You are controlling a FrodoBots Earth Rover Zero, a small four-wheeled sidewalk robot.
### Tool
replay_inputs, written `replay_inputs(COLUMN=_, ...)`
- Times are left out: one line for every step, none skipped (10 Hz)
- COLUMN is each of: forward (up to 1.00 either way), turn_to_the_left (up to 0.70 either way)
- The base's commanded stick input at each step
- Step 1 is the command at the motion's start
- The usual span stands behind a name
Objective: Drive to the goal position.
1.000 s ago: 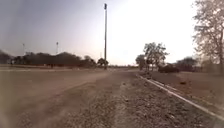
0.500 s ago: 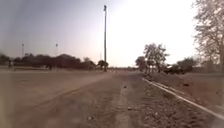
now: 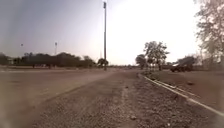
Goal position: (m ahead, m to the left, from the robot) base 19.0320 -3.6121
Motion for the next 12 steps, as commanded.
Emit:
replay_inputs(forward=0.70, turn_to_the_left=0.00)
replay_inputs(forward=0.70, turn_to_the_left=0.00)
replay_inputs(forward=0.70, turn_to_the_left=0.00)
replay_inputs(forward=0.70, turn_to_the_left=0.00)
replay_inputs(forward=0.70, turn_to_the_left=0.00)
replay_inputs(forward=0.70, turn_to_the_left=0.00)
replay_inputs(forward=0.70, turn_to_the_left=0.00)
replay_inputs(forward=0.70, turn_to_the_left=0.00)
replay_inputs(forward=0.70, turn_to_the_left=0.00)
replay_inputs(forward=0.70, turn_to_the_left=0.00)
replay_inputs(forward=0.70, turn_to_the_left=0.00)
replay_inputs(forward=0.70, turn_to_the_left=0.00)
